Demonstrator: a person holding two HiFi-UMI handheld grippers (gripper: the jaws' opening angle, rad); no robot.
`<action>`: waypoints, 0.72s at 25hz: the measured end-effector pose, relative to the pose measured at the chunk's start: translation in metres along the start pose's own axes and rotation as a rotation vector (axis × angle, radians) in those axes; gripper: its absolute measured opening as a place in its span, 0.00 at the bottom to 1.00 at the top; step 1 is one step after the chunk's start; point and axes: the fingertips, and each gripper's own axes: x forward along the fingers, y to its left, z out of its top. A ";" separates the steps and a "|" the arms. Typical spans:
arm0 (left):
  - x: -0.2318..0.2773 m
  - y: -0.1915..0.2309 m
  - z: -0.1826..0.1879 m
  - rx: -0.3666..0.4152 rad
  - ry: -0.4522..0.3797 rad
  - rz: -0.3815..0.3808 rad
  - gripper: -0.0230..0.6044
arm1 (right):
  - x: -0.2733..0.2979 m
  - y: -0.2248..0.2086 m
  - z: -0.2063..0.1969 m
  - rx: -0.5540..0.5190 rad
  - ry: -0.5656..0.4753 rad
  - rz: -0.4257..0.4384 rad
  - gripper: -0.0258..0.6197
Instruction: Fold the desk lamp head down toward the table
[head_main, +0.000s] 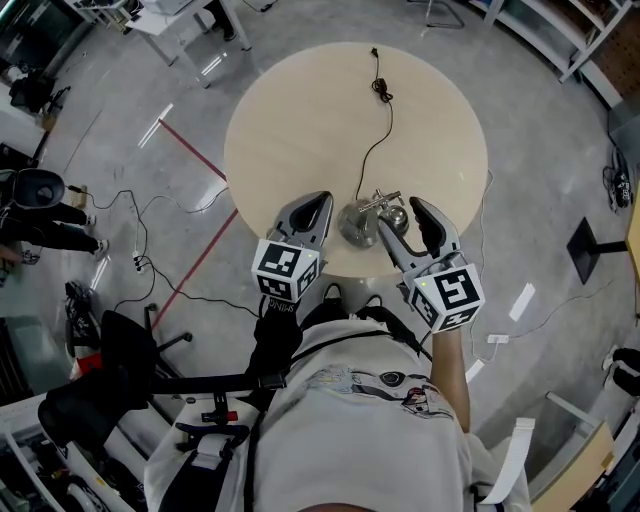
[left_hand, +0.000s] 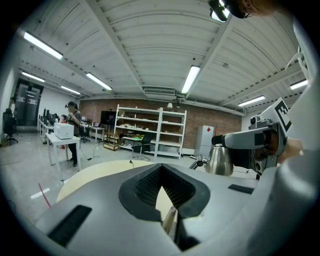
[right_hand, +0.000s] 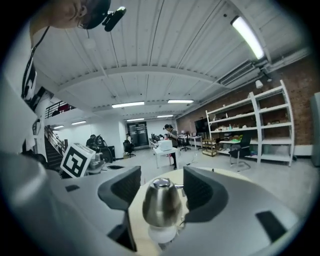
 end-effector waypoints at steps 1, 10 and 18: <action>0.000 -0.001 0.000 -0.001 0.001 -0.002 0.03 | 0.002 0.001 -0.005 -0.007 0.026 -0.004 0.43; -0.002 0.000 -0.007 -0.013 0.017 0.000 0.03 | 0.013 0.001 -0.023 -0.054 0.134 -0.034 0.43; -0.003 -0.001 -0.010 -0.020 0.024 0.000 0.03 | 0.010 0.003 -0.025 -0.053 0.136 -0.033 0.42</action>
